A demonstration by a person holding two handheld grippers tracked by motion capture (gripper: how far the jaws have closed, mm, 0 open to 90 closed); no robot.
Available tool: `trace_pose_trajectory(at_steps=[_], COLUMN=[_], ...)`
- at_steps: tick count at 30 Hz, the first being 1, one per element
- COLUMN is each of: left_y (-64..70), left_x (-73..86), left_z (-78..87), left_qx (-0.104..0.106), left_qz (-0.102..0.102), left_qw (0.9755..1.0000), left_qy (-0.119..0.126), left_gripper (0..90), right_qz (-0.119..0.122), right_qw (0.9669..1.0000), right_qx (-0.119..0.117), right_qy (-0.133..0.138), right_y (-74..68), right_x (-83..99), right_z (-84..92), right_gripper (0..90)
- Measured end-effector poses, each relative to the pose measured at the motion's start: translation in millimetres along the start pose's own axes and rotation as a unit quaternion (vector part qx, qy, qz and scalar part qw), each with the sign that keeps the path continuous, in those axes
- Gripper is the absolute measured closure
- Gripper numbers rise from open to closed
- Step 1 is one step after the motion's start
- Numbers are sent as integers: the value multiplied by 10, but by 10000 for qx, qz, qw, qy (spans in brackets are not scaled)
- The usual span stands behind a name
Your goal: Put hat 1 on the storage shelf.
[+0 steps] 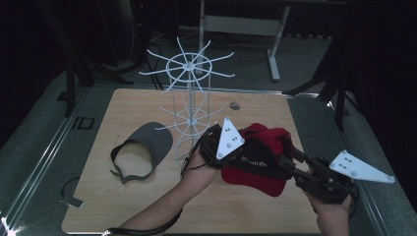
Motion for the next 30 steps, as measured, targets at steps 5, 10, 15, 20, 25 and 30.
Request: trace_pose_trajectory(at_steps=[5,10,15,20,25,30], left_y=[8,-32,57,120,162,186], left_x=[-32,-21,18,49,52,30], left_z=[41,59,87,147,193,205], left_qx=[71,118,860,1512,1992,2149], left_qz=[-104,-114,-296,-607,-497,-208], left_qw=[9998,9997,9956,9863,9781,9751], left_qy=[155,157,232,274,347,502], left_gripper=[867,867,866,866,865,865], right_qz=[143,12,268,540,733,815], right_qw=[9995,9974,9981,9959,9916,9882], right_qx=[-106,-481,-404,-719,-977,-1165], right_qy=[276,543,381,-57,-415,-572], right_y=[-55,-54,-13,-89,-187,-244], right_x=[-117,-188,-203,-98,4,55], right_z=[174,291,298,134,-49,-164], right_gripper=[549,536,570,575,579,588])
Point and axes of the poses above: each handheld gripper's, and its own axes: z roughly backward along the jaws, x roughly out of its underside, y roughly to its right, the point moved 6 cm from there along -z, roughly forward along the jaws, and after that the axes turned 8 degrees about y, right-handed, at the moved point
